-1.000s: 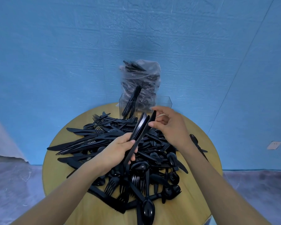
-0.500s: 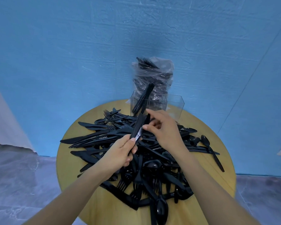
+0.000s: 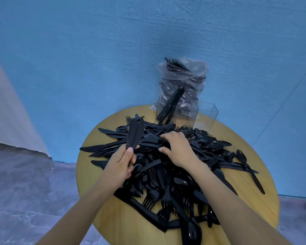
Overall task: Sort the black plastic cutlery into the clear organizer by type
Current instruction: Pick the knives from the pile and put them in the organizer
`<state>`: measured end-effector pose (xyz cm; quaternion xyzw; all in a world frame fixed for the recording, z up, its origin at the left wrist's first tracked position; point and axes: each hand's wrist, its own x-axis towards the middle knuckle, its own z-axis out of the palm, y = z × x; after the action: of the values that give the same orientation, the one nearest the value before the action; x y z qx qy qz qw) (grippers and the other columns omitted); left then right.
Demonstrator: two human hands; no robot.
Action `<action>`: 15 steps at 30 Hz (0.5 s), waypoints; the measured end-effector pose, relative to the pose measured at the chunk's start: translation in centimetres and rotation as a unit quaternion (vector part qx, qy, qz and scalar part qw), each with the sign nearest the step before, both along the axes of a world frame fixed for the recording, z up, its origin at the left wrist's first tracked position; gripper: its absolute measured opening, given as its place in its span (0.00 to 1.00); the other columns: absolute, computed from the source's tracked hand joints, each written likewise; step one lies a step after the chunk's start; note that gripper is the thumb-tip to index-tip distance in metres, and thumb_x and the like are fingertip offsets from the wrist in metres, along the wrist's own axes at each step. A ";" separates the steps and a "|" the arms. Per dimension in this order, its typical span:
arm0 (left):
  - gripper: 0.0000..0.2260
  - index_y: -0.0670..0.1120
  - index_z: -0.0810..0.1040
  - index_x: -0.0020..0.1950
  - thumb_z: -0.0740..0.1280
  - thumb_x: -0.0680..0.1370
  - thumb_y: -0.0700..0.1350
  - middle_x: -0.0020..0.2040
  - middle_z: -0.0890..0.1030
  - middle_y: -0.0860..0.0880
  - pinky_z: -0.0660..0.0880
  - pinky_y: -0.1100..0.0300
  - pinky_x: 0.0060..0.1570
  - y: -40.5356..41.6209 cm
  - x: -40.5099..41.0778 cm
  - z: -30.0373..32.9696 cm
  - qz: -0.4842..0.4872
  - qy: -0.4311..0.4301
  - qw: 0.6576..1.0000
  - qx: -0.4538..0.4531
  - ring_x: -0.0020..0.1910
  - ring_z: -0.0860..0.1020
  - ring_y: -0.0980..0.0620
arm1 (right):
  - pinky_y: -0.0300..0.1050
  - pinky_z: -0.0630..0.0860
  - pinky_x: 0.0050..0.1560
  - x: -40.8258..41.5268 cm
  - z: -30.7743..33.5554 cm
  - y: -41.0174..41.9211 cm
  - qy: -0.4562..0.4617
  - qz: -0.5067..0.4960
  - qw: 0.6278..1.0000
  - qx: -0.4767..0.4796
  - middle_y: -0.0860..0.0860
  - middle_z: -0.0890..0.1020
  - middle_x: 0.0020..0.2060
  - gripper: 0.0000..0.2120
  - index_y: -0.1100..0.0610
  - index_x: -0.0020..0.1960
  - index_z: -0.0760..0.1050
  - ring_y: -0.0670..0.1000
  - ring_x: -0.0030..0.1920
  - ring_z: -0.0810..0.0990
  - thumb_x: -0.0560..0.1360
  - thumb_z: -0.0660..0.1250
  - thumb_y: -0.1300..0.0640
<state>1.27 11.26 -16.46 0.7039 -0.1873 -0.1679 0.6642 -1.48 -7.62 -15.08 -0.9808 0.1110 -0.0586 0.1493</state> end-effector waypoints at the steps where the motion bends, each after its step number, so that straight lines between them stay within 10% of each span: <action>1: 0.12 0.45 0.73 0.57 0.51 0.83 0.44 0.35 0.69 0.50 0.59 0.66 0.24 0.0 0.1 0.0 0.002 0.002 1.000 0.000 0.24 0.62 0.59 | 0.49 0.64 0.65 0.3 0.1 0.0 0.008 0.007 1.000 -0.022 0.52 0.70 0.66 0.21 0.54 0.71 0.66 0.55 0.66 0.64 0.79 0.62 0.51; 9: 0.12 0.45 0.73 0.57 0.51 0.83 0.44 0.35 0.69 0.50 0.60 0.66 0.24 -0.5 0.7 0.0 0.004 0.006 1.000 0.005 0.24 0.63 0.59 | 0.44 0.67 0.59 1.3 -0.4 -0.4 -0.050 0.068 0.989 -0.119 0.53 0.76 0.58 0.14 0.57 0.64 0.73 0.54 0.59 0.69 0.81 0.56 0.59; 15: 0.13 0.41 0.72 0.57 0.51 0.83 0.47 0.36 0.68 0.47 0.60 0.60 0.28 -0.7 0.9 0.3 0.014 -0.009 1.000 0.015 0.26 0.62 0.55 | 0.38 0.61 0.46 1.4 0.6 -1.2 -0.214 -0.003 0.977 -0.017 0.51 0.77 0.47 0.10 0.59 0.56 0.77 0.53 0.51 0.72 0.80 0.59 0.60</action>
<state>2.22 10.52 -16.21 0.7175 -0.1811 -0.1553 0.6544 -0.12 -8.85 -14.46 -0.9475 0.0787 -0.2698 0.1525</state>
